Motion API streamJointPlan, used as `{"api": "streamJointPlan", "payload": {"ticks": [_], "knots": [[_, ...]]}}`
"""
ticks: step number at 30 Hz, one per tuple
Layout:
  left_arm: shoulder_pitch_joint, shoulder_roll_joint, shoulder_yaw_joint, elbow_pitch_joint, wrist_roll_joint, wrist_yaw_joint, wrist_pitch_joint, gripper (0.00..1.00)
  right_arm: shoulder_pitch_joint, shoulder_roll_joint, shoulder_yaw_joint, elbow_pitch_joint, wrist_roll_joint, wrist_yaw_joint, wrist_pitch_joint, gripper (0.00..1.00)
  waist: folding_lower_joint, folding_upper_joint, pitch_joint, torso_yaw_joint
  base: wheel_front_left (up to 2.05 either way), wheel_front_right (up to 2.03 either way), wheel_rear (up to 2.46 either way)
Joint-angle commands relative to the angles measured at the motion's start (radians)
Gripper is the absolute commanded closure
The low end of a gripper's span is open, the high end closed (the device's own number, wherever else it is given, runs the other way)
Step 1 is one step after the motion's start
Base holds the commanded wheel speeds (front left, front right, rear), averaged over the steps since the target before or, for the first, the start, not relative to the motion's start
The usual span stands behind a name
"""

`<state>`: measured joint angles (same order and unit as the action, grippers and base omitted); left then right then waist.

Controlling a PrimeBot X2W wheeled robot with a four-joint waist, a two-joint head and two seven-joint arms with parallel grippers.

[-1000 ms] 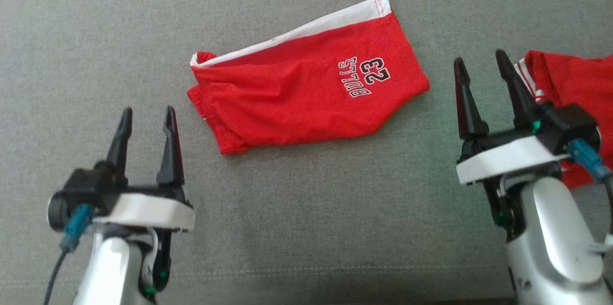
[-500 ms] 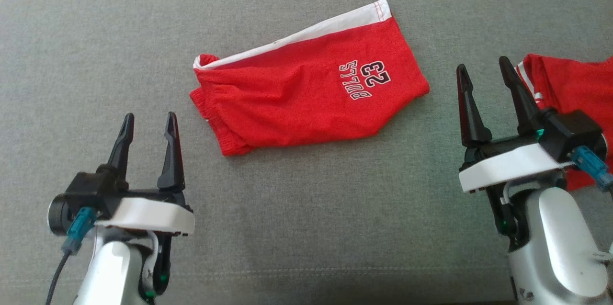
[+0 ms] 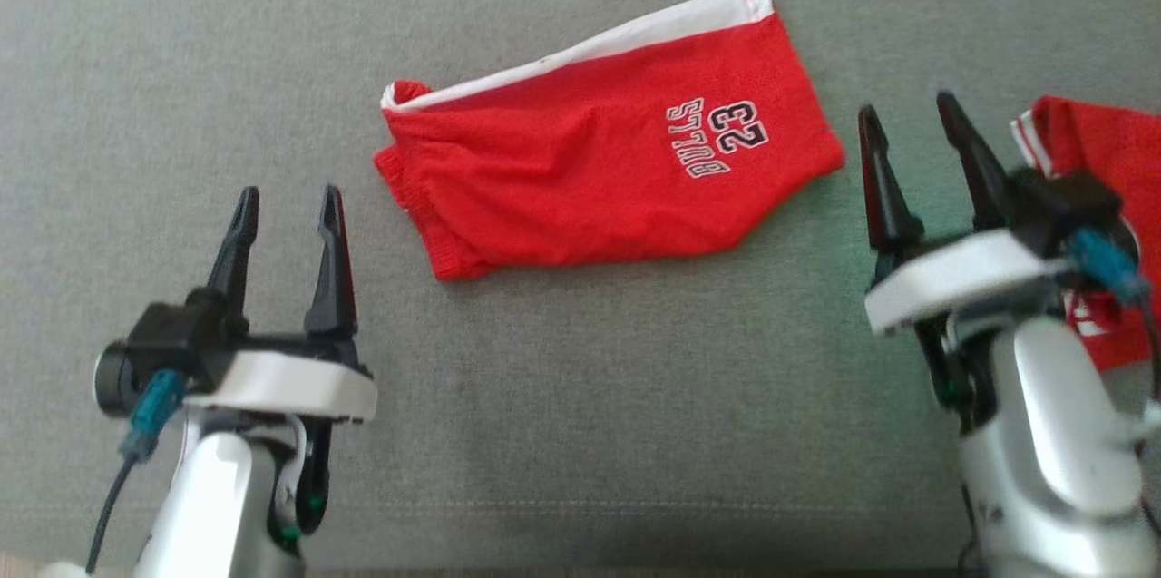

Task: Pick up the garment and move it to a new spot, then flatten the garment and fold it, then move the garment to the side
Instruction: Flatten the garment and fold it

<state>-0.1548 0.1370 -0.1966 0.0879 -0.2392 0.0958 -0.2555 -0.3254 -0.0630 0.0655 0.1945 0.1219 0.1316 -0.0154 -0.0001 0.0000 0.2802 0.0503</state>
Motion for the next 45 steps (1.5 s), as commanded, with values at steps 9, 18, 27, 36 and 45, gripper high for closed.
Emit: {"api": "streamJointPlan", "payload": {"ticks": [9, 18, 27, 36, 45], "knots": [[-0.111, -0.004, 0.013, -0.022, 0.001, -0.019, -0.004, 0.0, -0.236, -0.017, 0.063, 0.285, -0.005, -0.001, 0.03, 0.0, 0.0001, 0.0, 0.097, 0.055, 0.0, 0.0, 0.0], [-0.123, -0.014, 0.024, -0.012, 0.004, -0.027, -0.006, 0.0, -0.283, -0.002, 0.094, 0.47, 0.021, -0.001, 0.087, 0.51, 0.0001, 0.0, 0.108, 0.061, 0.0, 0.0, 0.0], [-0.112, -0.019, 0.04, -0.022, 0.016, -0.035, -0.006, 0.0, -0.24, 0.009, 0.126, 0.455, 0.08, -0.001, 0.023, 1.0, 0.0001, 0.0, 0.09, 0.031, 0.0, 0.0, 0.0], [-0.074, -0.023, 0.057, -0.033, 0.018, -0.034, -0.006, 0.0, -0.034, 0.012, 0.062, 0.304, 0.117, -0.001, -0.034, 1.0, 0.0001, 0.0, 0.065, -0.006, 0.0, 0.0, 0.0], [-0.057, -0.024, 0.054, -0.036, 0.018, -0.035, -0.006, 0.0, 0.08, 0.013, -0.028, 0.167, 0.178, -0.001, -0.017, 1.0, 0.0001, 0.0, 0.05, -0.024, 0.0, 0.0, 0.0]]}}
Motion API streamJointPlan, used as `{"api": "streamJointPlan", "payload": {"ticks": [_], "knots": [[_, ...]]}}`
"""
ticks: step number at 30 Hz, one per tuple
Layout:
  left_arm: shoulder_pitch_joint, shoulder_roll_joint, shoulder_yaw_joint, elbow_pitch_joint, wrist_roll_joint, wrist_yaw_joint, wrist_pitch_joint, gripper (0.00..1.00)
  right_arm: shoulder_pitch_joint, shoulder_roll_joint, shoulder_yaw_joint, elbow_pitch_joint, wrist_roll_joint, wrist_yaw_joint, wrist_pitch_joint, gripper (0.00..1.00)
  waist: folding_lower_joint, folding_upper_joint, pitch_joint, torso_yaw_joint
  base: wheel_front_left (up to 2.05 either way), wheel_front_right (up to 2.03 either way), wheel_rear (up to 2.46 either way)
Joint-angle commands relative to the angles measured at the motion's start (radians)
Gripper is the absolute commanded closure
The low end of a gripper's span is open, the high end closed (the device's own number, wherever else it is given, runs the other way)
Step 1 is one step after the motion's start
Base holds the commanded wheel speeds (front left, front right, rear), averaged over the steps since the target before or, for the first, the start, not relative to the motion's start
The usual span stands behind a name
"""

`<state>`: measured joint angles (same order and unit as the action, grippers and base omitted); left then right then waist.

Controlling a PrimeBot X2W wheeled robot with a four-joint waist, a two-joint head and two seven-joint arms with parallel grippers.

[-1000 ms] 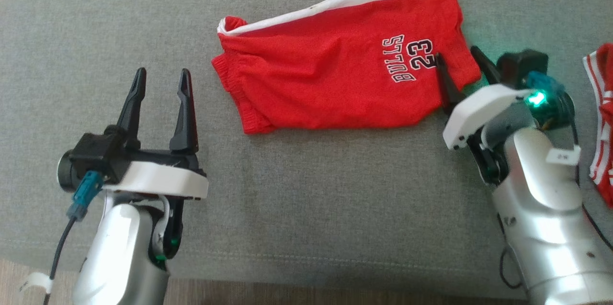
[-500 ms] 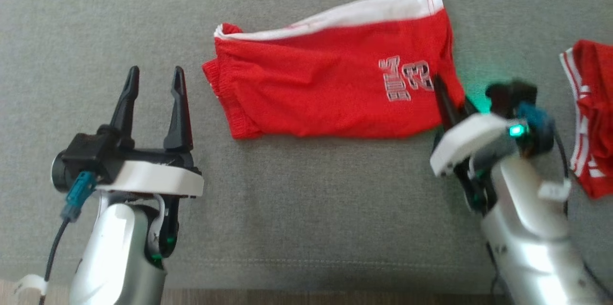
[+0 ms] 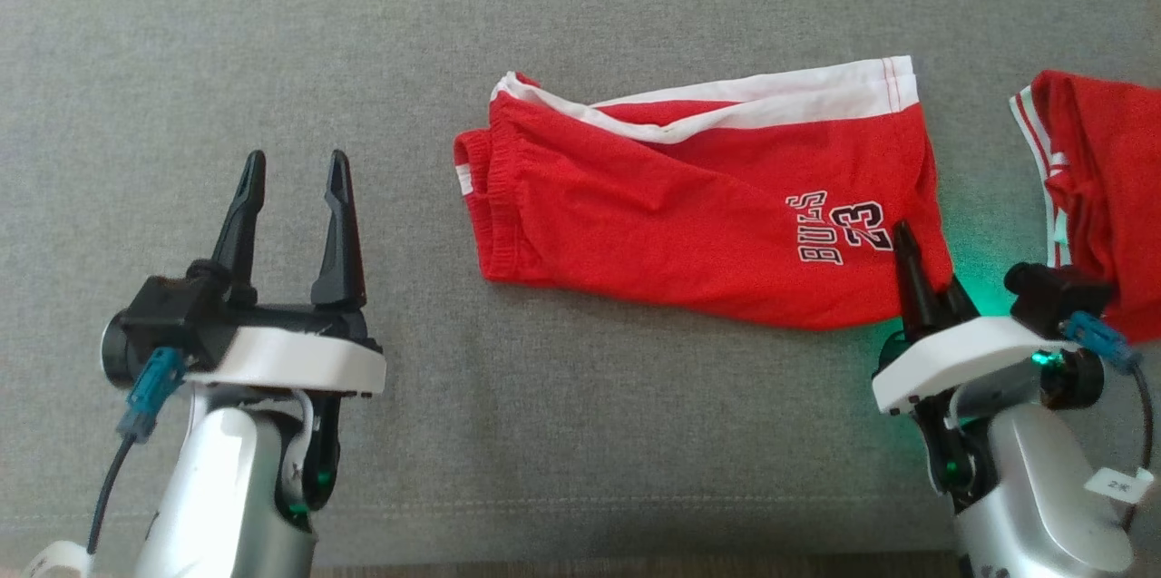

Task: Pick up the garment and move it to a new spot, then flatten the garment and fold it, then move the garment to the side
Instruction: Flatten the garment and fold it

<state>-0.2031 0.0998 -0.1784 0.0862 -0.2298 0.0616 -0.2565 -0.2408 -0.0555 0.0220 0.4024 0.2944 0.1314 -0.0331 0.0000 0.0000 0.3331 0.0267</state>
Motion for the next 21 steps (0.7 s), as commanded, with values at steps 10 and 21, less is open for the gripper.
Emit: {"api": "streamJointPlan", "payload": {"ticks": [10, 21], "knots": [[-0.001, 0.011, 0.029, -0.023, 0.003, -0.003, -0.005, 0.0, -0.053, 0.005, 0.113, -0.197, -0.019, -0.001, 0.072, 1.0, 0.0, 0.0, -0.042, 0.008, 0.0, 0.0, 0.0], [-0.002, -0.007, 0.008, -0.001, -0.005, -0.009, -0.005, 0.0, -0.21, 0.005, 0.495, -0.203, 0.081, -0.001, 0.162, 1.0, 0.0, 0.0, -0.068, 0.108, 0.0, 0.0, 0.0]]}}
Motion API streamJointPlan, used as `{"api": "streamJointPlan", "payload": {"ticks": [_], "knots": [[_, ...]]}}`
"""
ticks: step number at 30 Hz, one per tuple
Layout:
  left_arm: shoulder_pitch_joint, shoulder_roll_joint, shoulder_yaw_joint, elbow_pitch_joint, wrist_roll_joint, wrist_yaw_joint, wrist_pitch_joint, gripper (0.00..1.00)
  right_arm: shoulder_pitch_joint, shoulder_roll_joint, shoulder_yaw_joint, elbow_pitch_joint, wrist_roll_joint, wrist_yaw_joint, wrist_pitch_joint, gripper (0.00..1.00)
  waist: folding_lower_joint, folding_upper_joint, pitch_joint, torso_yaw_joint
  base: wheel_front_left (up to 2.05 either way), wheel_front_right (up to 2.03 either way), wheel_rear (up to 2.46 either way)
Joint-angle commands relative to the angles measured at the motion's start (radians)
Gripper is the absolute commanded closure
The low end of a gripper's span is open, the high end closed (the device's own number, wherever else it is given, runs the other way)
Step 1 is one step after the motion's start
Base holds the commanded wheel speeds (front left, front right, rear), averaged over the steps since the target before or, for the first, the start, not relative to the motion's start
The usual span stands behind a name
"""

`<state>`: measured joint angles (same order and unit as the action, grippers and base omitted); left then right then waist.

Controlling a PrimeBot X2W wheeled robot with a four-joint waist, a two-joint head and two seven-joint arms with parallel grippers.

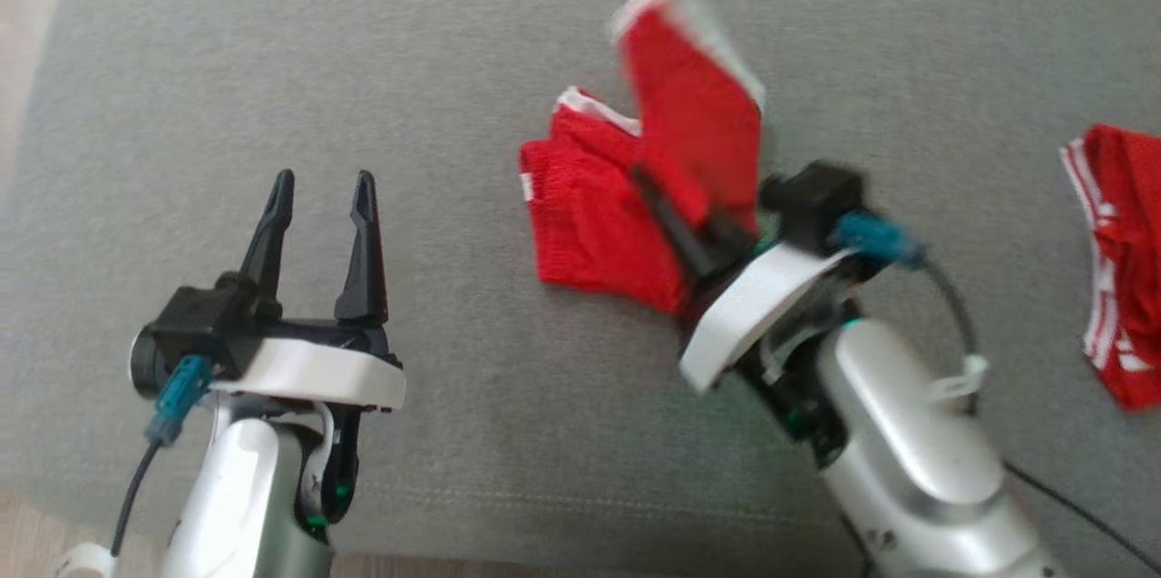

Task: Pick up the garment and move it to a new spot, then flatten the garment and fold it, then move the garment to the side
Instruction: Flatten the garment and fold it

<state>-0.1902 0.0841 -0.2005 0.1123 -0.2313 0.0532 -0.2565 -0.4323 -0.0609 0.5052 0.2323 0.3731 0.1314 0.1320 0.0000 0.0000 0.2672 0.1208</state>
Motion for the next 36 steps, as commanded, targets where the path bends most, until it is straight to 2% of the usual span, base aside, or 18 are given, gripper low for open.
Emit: {"api": "streamJointPlan", "payload": {"ticks": [1, 5, 6, 7, 8, 14, 17, 23, 30, 36], "knots": [[-0.014, 0.007, 0.029, -0.026, -0.005, -0.001, -0.005, 0.0, -0.022, 0.011, 0.036, -0.014, 0.02, -0.001, -0.009, 1.0, 0.0, 0.0, 0.0, 0.021, 0.0, 0.0, 0.0], [-0.01, 0.002, 0.028, -0.02, -0.006, -0.003, -0.005, 0.0, -0.032, 0.011, 0.106, 0.081, 0.058, -0.001, -0.022, 1.0, 0.0, 0.0, 0.004, 0.043, 0.0, 0.0, 0.0], [-0.009, 0.001, 0.028, -0.02, -0.006, -0.003, -0.005, 0.0, -0.035, 0.011, 0.117, 0.1, 0.062, -0.001, -0.03, 0.71, 0.0, 0.0, 0.005, 0.045, 0.0, 0.0, 0.0], [-0.008, 0.0, 0.029, -0.019, -0.006, -0.003, -0.005, 0.0, -0.039, 0.011, 0.124, 0.116, 0.066, -0.001, -0.039, 0.19, 0.0, 0.0, 0.005, 0.045, 0.0, 0.0, 0.0], [-0.007, 0.0, 0.031, -0.019, -0.006, -0.003, -0.005, 0.0, -0.043, 0.011, 0.13, 0.127, 0.07, -0.001, -0.047, 0.0, 0.0, 0.0, 0.006, 0.045, 0.0, 0.0, 0.0], [-0.003, 0.003, 0.038, -0.016, 0.004, -0.002, -0.005, 0.0, -0.066, 0.011, 0.157, 0.125, 0.092, -0.001, -0.12, 0.0, 0.0, 0.0, -0.001, 0.022, 0.0, 0.0, 0.0], [-0.005, 0.009, 0.04, -0.015, 0.012, -0.002, -0.005, 0.0, -0.069, 0.011, 0.131, 0.1, 0.088, -0.001, -0.164, 0.0, 0.0, 0.0, -0.012, 0.005, 0.0, 0.0, 0.0], [0.003, 0.031, 0.049, -0.022, 0.025, 0.003, -0.005, 0.0, -0.025, 0.011, -0.052, 0.038, 0.003, -0.001, -0.213, 0.0, 0.0, 0.0, -0.038, -0.038, 0.0, 0.0, 0.0], [0.027, 0.056, 0.056, -0.039, 0.031, 0.014, 0.002, 0.0, 0.118, 0.01, -0.326, -0.077, -0.153, -0.001, -0.179, 0.0, 0.0, 0.0, -0.075, -0.079, 0.0, 0.0, 0.0], [0.06, 0.069, 0.05, -0.051, 0.033, 0.016, 0.016, 0.0, 0.222, 0.01, -0.422, -0.161, -0.204, -0.001, -0.138, 0.0, 0.0, 0.0, -0.109, -0.099, 0.0, 0.0, 0.0]]}}
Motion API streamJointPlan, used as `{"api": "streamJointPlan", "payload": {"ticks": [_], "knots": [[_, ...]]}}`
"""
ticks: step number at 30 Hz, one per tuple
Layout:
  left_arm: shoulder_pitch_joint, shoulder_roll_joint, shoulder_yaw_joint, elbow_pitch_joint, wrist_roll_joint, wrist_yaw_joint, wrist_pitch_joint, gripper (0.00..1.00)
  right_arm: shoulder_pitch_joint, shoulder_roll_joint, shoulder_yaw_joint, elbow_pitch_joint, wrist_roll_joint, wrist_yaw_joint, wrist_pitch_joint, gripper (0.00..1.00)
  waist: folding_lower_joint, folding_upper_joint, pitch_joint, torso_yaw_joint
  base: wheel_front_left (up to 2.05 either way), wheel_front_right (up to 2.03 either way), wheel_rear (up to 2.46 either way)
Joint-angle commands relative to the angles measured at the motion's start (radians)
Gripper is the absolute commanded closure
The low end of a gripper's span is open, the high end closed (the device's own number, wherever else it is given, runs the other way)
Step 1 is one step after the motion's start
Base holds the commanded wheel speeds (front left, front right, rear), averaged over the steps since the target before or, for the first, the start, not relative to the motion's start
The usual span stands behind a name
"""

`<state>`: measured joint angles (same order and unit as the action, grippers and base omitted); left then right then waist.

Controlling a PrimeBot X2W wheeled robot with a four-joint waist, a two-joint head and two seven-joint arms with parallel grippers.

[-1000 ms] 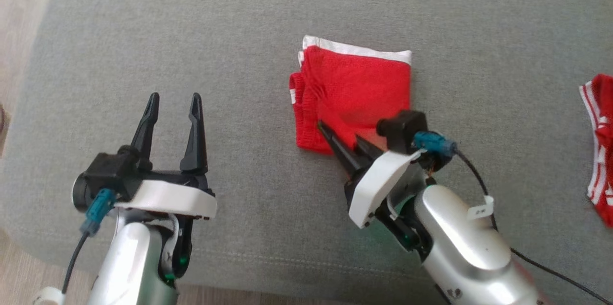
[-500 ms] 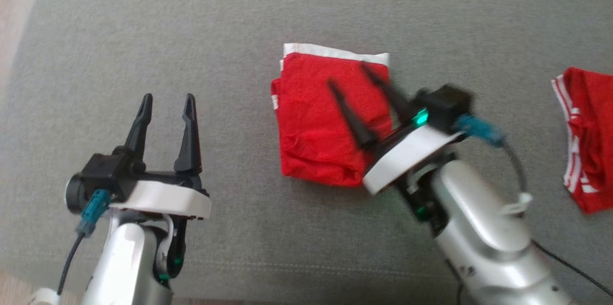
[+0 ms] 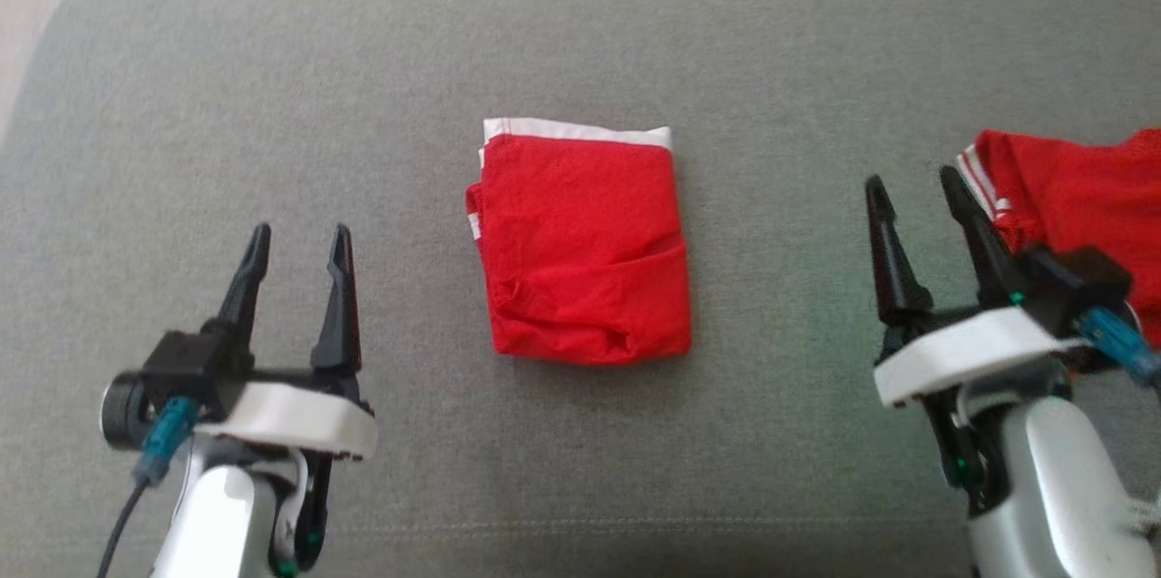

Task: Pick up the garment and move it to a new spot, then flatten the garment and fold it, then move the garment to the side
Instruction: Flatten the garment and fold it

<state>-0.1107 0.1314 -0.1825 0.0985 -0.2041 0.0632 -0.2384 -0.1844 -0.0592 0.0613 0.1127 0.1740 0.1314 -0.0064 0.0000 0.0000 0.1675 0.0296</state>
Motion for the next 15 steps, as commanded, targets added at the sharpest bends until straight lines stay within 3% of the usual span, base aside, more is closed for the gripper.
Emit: {"api": "streamJointPlan", "payload": {"ticks": [1, 15], "knots": [[-0.012, 0.024, 0.03, -0.039, 0.006, 0.007, 0.002, 0.0, -0.011, 0.008, 0.014, -0.058, -0.009, -0.001, 0.007, 0.0, 0.0, 0.0, -0.015, -0.011, 0.0, 0.0, 0.0], [0.091, 0.045, 0.011, -0.074, 0.014, 0.03, 0.048, 0.0, 0.147, 0.009, -0.014, -0.201, -0.059, -0.001, 0.091, 0.0, 0.0, 0.0, -0.107, -0.022, 0.0, 0.0, 0.0]]}}
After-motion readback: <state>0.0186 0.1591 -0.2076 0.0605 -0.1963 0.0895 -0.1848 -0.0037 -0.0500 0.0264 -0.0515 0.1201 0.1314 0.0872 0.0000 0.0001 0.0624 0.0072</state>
